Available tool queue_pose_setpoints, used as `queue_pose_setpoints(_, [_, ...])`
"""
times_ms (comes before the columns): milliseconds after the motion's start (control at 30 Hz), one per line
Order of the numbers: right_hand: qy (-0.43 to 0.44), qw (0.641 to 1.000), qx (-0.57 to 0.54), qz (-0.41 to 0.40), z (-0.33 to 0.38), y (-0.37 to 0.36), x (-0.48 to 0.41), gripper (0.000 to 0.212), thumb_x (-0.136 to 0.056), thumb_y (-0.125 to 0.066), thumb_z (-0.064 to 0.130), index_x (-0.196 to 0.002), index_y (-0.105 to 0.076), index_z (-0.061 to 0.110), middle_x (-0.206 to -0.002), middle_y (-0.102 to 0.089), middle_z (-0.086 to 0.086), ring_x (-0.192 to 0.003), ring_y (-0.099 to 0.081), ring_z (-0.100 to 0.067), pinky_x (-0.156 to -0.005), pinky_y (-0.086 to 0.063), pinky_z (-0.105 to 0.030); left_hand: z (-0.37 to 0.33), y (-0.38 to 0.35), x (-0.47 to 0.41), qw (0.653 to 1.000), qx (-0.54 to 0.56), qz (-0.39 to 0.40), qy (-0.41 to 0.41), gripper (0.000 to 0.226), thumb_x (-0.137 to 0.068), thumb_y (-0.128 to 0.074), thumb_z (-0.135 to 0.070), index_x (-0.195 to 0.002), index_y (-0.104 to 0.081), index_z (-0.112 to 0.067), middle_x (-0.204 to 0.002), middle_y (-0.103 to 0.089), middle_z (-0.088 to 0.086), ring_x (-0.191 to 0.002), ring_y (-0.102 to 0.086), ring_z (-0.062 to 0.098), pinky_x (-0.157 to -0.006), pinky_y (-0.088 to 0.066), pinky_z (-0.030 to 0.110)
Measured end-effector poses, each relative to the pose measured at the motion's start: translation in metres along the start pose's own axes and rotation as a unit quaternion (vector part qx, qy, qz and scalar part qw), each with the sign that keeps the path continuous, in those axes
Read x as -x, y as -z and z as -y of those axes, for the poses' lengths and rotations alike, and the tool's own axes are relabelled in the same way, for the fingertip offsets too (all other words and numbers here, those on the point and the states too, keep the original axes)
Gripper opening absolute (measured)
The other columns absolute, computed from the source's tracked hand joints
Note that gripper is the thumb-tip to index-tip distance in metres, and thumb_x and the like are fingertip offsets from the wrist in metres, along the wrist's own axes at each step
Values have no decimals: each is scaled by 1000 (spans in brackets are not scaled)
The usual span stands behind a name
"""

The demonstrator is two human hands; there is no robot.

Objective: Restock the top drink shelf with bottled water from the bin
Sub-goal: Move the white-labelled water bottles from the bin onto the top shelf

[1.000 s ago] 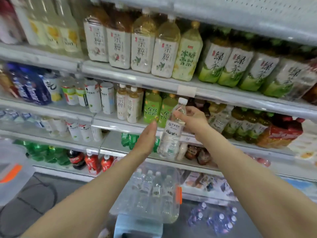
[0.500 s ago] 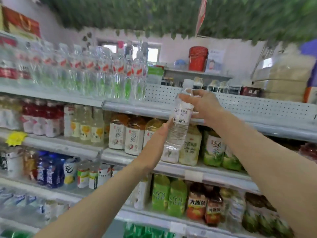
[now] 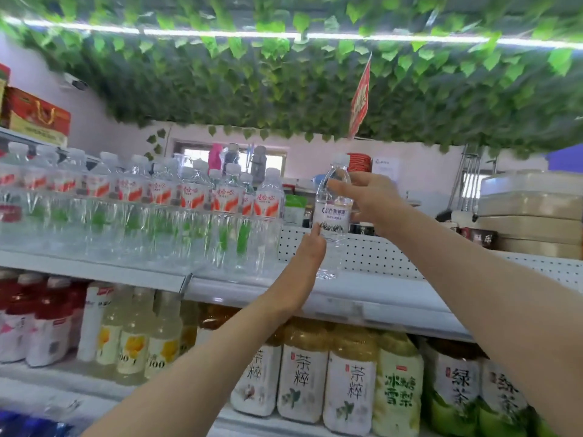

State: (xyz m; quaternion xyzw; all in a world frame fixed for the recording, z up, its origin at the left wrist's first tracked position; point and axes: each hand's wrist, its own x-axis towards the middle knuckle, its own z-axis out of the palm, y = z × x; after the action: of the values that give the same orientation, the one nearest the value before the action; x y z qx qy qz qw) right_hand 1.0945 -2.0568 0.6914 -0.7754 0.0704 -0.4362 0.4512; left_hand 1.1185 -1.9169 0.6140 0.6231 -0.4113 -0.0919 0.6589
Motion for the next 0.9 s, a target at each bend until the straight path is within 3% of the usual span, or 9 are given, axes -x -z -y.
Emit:
queue_pose_setpoints(67, [-7, 1000, -7, -3, -14, -9, -20, 24, -83, -83, 27, -105, -74, 20, -102, -78, -4, -90, -76, -22, -76, -63, -42, 5, 2, -18, 1000, 6, 1, -7, 48, -108, -12, -12, -150, -26, 6, -163, -19, 15, -152, -16, 23, -121, -15, 33])
queue_pose_setpoints(200, [-20, 999, -34, -20, -43, -25, -55, 16, -83, -83, 22, -97, -76, 21, -92, -79, -3, -75, -77, -17, -53, -58, -26, 19, 6, -61, 1000, -27, 10, -8, 44, -108, -12, -2, -147, -29, 9, -160, -25, 20, -150, -20, 28, -118, -20, 33])
queue_pose_setpoints(400, [-30, 999, -26, -27, -76, -42, -92, 25, -83, -84, 21, -106, -77, 14, -100, -79, -8, -88, -77, -24, -63, -61, -33, 53, 23, -107, 993, -97, 47, 43, 49, -110, -20, -18, -155, -14, -1, -161, -19, 23, -149, -18, 35, -118, -20, 39])
queue_pose_setpoints(467, [-33, 999, -32, -27, -86, -45, -101, 27, -82, -84, 22, -107, -78, 14, -98, -79, -7, -87, -77, -23, -65, -62, -34, 62, 23, -117, 991, -120, 42, 51, 58, -110, -17, -36, -159, -1, -10, -165, -4, 15, -152, -7, 33, -121, -14, 44])
queue_pose_setpoints(533, [-44, 998, -35, -25, -95, -48, -107, 25, -82, -85, 24, -105, -78, 16, -93, -80, -3, -82, -77, -19, -61, -60, -30, 81, 27, -122, 987, -127, 90, 39, 69, -102, -10, -60, -158, 12, -26, -166, 14, 3, -153, 9, 26, -123, -3, 51])
queue_pose_setpoints(600, [-55, 998, -33, -19, -103, -50, -112, 22, -83, -85, 26, -103, -78, 19, -90, -80, -1, -80, -77, -18, -61, -60, -29, 98, 28, -132, 986, -129, 94, 48, 75, -95, -7, -70, -156, 16, -32, -165, 20, 1, -152, 15, 23, -122, 2, 52])
queue_pose_setpoints(667, [-60, 998, -30, -12, -110, -52, -117, 24, -82, -85, 29, -103, -78, 21, -92, -80, -1, -85, -77, -20, -65, -60, -31, 106, 25, -145, 985, -138, 92, 55, 80, -92, -6, -74, -156, 17, -32, -165, 20, 1, -152, 16, 23, -120, 4, 51])
queue_pose_setpoints(767, [-72, 997, -28, -8, -118, -56, -123, 39, -79, -86, 33, -115, -75, 20, -108, -77, -4, -101, -72, -25, -86, -60, -43, 107, 25, -151, 984, -135, 95, 71, 80, -92, -5, -74, -156, 17, -30, -165, 19, 3, -152, 17, 23, -120, 6, 50])
queue_pose_setpoints(900, [-73, 997, -31, 3, -122, -61, -129, 34, -80, -86, 34, -111, -77, 24, -95, -79, 4, -96, -72, -20, -72, -57, -34, 109, 26, -152, 983, -137, 96, 70, 81, -94, -4, -70, -157, 17, -23, -165, 18, 3, -151, 20, 23, -120, 7, 47])
